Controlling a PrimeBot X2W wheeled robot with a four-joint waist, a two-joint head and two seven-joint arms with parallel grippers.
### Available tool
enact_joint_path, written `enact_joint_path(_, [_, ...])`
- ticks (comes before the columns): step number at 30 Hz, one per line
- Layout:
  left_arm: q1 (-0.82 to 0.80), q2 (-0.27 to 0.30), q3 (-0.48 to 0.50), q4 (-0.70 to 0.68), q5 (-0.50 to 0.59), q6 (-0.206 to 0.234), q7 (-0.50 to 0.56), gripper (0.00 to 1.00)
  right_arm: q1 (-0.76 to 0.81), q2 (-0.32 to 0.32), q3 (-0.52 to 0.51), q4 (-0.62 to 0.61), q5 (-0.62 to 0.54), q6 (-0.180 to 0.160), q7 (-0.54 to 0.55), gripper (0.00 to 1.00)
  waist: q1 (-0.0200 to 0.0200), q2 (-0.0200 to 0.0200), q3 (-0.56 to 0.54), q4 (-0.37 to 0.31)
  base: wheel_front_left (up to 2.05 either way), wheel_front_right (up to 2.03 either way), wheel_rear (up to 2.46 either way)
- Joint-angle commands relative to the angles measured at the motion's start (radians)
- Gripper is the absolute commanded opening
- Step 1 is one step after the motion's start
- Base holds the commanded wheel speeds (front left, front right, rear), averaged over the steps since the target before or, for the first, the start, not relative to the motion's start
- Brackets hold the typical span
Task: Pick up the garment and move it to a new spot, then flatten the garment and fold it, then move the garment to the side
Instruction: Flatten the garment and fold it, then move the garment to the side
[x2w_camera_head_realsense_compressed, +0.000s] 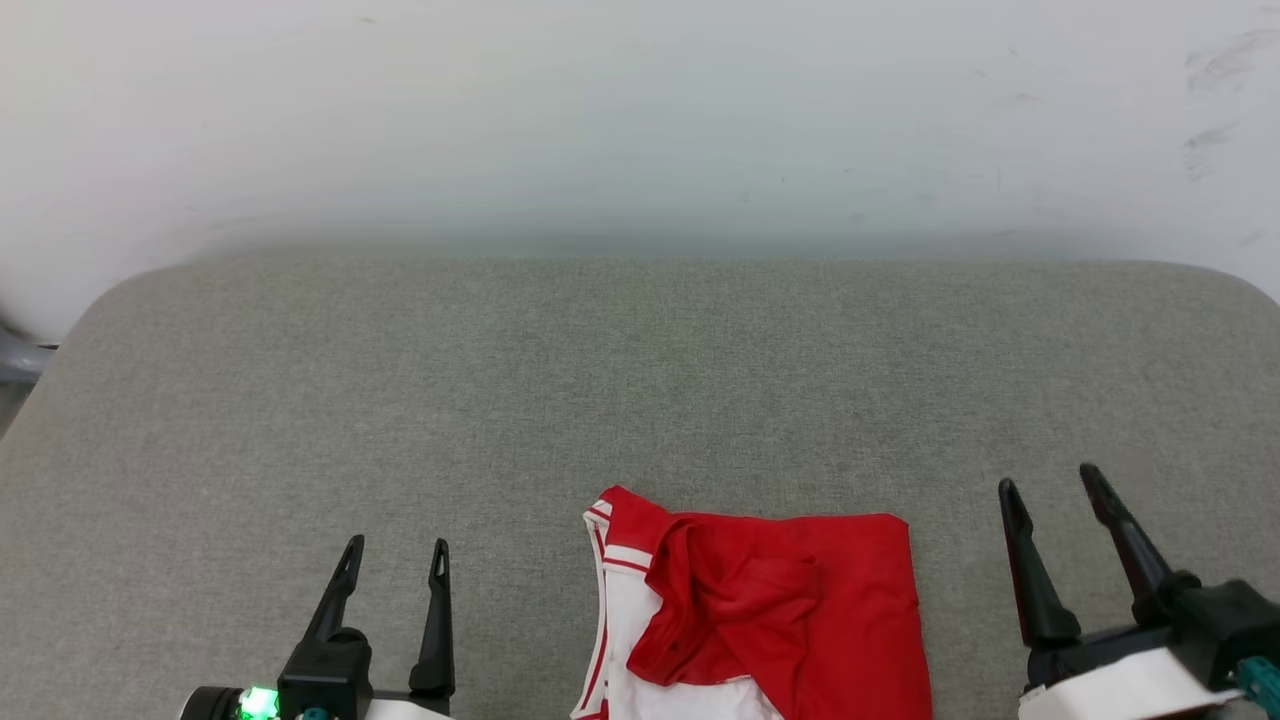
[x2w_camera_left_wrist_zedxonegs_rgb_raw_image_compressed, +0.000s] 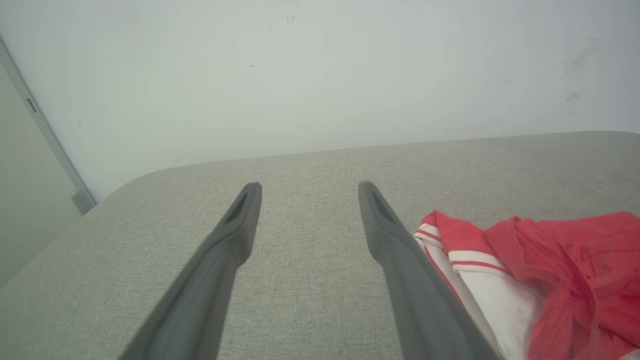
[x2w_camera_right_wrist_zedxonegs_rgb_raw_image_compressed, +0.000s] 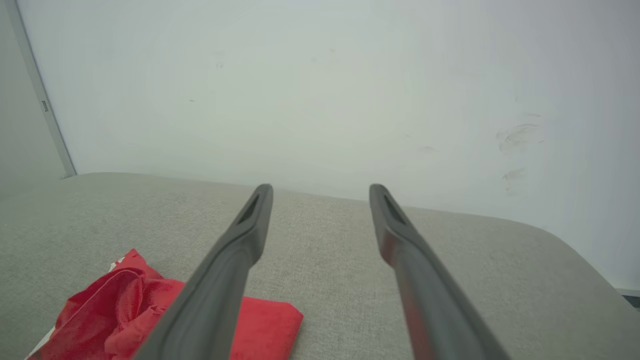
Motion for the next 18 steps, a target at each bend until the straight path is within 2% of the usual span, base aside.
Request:
enact_joint_path(1, [0.01, 0.005, 0.003, -0.006, -0.003, -0.005, -0.002, 1.0, 0.036, 0.026, -0.017, -0.016, -0.009, -0.001, -0.008, 1.0, 0.0001, 0.0, -0.003, -0.004, 0.0, 0.0, 0.0])
enact_joint_path(9, [0.025, 0.005, 0.01, -0.009, -0.009, -0.003, -0.002, 1.0, 0.118, 0.082, -0.06, -0.04, -0.02, -0.001, -0.015, 1.0, 0.0001, 0.0, -0.009, -0.01, 0.0, 0.0, 0.0])
enact_joint_path(18, [0.027, 0.007, 0.014, 0.001, -0.014, -0.008, -0.002, 1.0, 0.134, 0.097, -0.072, -0.03, -0.041, -0.001, -0.018, 1.0, 0.0001, 0.0, -0.011, -0.003, 0.0, 0.0, 0.0])
